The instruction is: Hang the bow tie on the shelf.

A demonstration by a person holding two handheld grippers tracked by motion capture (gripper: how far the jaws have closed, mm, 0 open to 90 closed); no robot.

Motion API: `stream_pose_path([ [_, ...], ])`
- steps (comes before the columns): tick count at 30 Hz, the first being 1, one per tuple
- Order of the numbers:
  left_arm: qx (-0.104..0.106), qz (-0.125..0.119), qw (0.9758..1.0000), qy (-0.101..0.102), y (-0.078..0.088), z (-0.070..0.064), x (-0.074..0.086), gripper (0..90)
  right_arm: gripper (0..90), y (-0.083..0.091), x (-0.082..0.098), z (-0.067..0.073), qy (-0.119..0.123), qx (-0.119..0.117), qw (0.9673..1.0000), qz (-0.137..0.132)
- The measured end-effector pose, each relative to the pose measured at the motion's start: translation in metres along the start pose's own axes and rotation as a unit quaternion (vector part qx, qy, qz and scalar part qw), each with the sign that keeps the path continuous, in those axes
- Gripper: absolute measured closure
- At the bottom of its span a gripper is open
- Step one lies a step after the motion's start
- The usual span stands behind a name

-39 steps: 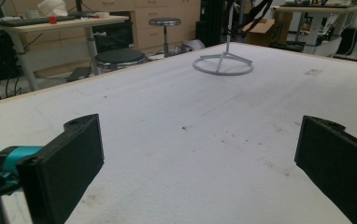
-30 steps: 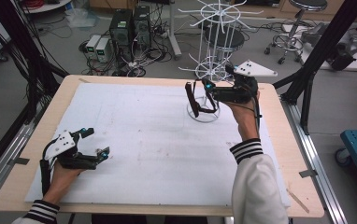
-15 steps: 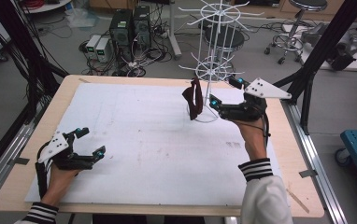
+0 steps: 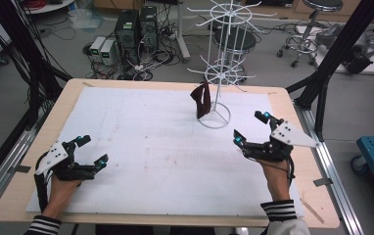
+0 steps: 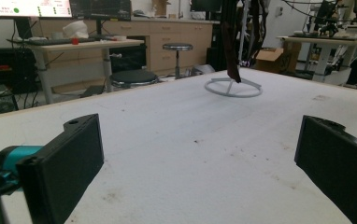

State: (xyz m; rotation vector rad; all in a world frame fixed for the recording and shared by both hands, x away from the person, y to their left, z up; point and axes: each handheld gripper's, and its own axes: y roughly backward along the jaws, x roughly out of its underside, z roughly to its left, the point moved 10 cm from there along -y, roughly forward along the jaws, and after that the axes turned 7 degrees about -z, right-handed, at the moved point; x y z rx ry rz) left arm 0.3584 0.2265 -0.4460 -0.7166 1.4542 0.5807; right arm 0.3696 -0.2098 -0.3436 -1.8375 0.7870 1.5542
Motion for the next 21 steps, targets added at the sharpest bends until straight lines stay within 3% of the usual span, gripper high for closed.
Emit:
stream_pose_path([
  [9, -0.002, -0.009, 1.0000, 0.000, -0.001, 0.000, 0.002, 1.7, 10.6, 0.033, 0.046, -0.002, -0.027, 0.031, 0.9992, -0.002],
  [12, -0.002, -0.012, 0.9999, -0.003, -0.001, -0.001, 0.002, 1.7, 10.6, 0.039, 0.062, -0.003, -0.022, 0.043, 0.9989, -0.001],
  [14, -0.005, -0.010, 0.9999, -0.002, -0.001, 0.000, 0.003, 1.7, 10.6, 0.043, 0.070, -0.003, -0.003, 0.057, 0.9983, -0.007],
  [16, -0.003, -0.014, 0.9999, 0.004, 0.000, -0.001, 0.003, 1.7, 10.6, 0.046, 0.078, -0.002, -0.002, 0.064, 0.9978, -0.019],
  [21, -0.006, -0.013, 0.9999, 0.001, 0.000, -0.001, 0.007, 1.7, 10.6, 0.048, 0.098, -0.002, -0.004, 0.066, 0.9976, -0.020],
])
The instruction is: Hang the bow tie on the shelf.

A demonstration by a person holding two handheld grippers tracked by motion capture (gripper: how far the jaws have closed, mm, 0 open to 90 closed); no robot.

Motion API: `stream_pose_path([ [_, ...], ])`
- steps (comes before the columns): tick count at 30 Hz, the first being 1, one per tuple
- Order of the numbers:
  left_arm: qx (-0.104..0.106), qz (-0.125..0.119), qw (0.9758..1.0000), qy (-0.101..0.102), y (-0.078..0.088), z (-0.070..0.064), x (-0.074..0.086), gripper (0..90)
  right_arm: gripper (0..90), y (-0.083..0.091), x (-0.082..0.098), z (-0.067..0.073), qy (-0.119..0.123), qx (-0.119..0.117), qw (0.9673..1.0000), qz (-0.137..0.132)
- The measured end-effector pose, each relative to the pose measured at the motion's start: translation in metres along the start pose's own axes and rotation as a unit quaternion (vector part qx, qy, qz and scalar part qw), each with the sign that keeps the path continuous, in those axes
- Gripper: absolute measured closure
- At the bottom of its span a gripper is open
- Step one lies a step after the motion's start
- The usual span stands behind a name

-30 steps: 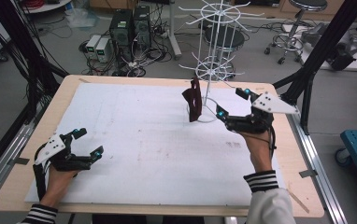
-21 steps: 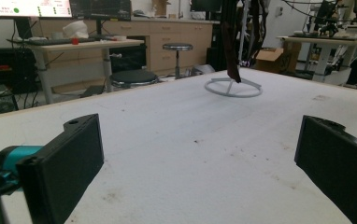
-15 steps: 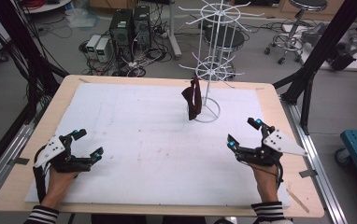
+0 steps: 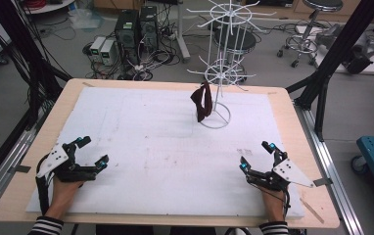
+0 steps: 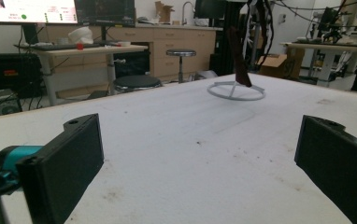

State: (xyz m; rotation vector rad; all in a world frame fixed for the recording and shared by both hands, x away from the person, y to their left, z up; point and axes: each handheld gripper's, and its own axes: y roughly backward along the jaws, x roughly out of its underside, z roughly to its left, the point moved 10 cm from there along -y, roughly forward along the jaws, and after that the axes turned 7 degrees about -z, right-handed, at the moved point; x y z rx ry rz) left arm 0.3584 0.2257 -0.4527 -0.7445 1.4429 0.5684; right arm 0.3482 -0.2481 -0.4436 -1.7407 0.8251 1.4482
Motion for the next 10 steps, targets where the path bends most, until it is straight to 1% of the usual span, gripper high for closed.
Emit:
stream_pose_path([
  [1, 0.000, -0.001, 1.0000, -0.003, 0.0002, -0.0004, 0.0001, 1.7, 10.6, 0.0007, 0.0036, 0.0006, -0.005, 0.002, 1.0000, 0.003],
  [2, 0.001, -0.005, 1.0000, -0.007, 0.0003, -0.0010, -0.0007, 1.7, 10.6, 0.0011, 0.0060, 0.0007, -0.004, 0.002, 1.0000, 0.002],
  [3, 0.000, -0.007, 0.9999, -0.009, 0.0007, -0.0013, -0.0007, 1.7, 10.6, 0.0015, 0.0089, 0.0006, -0.006, 0.004, 1.0000, 0.006],
  [5, 0.000, -0.014, 0.9998, -0.011, 0.0021, -0.0016, -0.0017, 1.7, 10.6, 0.0019, 0.0087, 0.0006, -0.002, 0.007, 1.0000, 0.002],
  [6, -0.002, -0.016, 0.9998, -0.010, 0.0025, -0.0013, -0.0018, 1.7, 10.6, 0.0018, 0.0083, 0.0007, -0.004, 0.007, 1.0000, 0.001],
  [7, -0.002, -0.017, 0.9998, -0.012, 0.0030, -0.0012, -0.0021, 1.7, 10.6, 0.0018, 0.0100, 0.0007, -0.007, 0.006, 0.9999, 0.006],
  [8, -0.003, -0.020, 0.9997, -0.013, 0.0032, -0.0014, -0.0023, 1.7, 10.6, 0.0017, 0.0096, 0.0002, -0.005, 0.007, 1.0000, 0.004],
  [10, -0.004, -0.021, 0.9997, -0.015, 0.0030, -0.0020, -0.0024, 1.7, 10.6, 0.0020, 0.0099, -0.0002, -0.012, 0.012, 0.9999, 0.005],
])
